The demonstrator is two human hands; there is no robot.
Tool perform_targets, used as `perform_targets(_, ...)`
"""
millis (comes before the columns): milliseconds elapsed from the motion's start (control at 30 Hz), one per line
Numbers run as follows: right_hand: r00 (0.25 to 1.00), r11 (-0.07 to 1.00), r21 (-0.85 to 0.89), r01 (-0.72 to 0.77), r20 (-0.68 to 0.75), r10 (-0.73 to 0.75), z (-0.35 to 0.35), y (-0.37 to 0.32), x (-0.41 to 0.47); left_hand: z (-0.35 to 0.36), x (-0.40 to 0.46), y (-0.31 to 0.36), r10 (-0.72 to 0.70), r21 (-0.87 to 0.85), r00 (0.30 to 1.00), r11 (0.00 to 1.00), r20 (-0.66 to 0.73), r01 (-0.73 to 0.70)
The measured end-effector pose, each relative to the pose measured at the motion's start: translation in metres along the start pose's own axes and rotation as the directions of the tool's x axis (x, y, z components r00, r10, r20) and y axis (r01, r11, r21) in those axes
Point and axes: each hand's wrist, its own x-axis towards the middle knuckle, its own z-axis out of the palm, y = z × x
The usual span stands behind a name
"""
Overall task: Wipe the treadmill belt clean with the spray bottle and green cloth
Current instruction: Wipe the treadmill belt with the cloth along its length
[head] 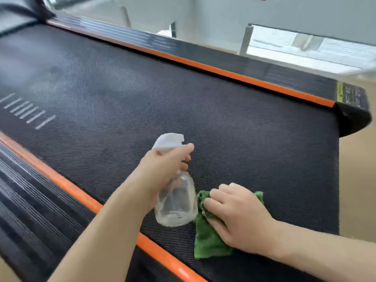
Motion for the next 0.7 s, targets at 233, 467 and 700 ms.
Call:
perform_targets(233,0.906,0.897,-0.16,-0.412,-0.177,0.385,0.024,0.083,0.106,-0.022,-0.005,-0.009,0.008,0.091,1.0,0.996,-0.018,-0.006)
perform_targets(467,0.969,0.967,-0.108,-0.231,-0.122,0.217,0.019,0.008,0.059,-0.029,-0.002,-0.007,0.003,0.185,1.0,0.983,-0.03,0.003)
perform_targets(700,0.991,0.99,-0.047,0.131,0.02,-0.13,0.02,-0.015,0.048,-0.044,-0.004,-0.005,0.026,0.272,1.0,0.962,-0.007,-0.023)
